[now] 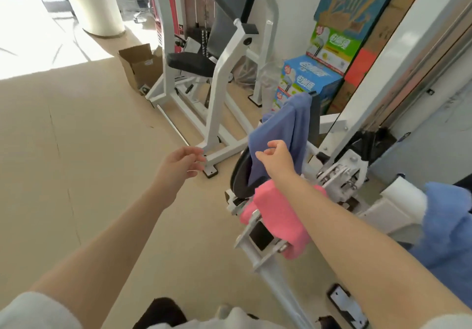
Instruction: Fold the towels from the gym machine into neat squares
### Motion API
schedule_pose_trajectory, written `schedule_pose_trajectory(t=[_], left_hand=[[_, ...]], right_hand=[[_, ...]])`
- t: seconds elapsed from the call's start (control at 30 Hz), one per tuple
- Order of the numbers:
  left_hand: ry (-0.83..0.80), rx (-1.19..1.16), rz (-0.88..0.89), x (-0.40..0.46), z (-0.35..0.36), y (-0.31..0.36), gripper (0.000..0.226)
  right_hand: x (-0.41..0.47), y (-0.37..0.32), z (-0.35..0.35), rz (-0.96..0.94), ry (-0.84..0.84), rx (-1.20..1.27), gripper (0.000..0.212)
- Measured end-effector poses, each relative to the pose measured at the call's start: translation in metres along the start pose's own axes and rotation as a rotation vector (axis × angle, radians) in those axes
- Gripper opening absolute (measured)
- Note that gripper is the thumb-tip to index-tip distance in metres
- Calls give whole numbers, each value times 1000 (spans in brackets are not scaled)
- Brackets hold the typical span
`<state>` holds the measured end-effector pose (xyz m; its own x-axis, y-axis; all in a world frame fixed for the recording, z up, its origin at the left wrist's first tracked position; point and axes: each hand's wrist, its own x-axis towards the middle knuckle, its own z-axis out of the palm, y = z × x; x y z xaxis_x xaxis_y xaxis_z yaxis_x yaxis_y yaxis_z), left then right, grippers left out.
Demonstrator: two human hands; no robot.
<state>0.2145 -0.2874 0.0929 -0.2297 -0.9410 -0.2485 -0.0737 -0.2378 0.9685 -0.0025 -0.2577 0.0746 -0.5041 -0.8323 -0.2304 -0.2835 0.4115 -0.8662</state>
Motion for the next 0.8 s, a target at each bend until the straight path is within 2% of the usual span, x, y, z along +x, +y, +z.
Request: schedule_pose_trajectory(t=[0.27, 0.37, 0.53, 0.6, 0.7, 0.8], left_hand=[[-193, 113, -19, 91, -32, 21, 24], [-266, 159, -31, 118, -38, 26, 24], [-377, 227, -40, 144, -43, 20, 26], [-428, 267, -27, 153, -48, 17, 26], [-491, 321, 1, 162, -52, 15, 26], [-545, 331, 1, 166, -47, 15, 27]], right_hand=[[39, -18, 50, 152, 190, -97, 51], [47, -18, 70, 234, 299, -203, 44], [57, -17, 85, 225, 540, -434, 26], [56, -13, 89, 193, 565, -514, 20], [54, -5, 89, 158, 538, -637, 22], [50, -13, 82, 136, 541, -530, 22]])
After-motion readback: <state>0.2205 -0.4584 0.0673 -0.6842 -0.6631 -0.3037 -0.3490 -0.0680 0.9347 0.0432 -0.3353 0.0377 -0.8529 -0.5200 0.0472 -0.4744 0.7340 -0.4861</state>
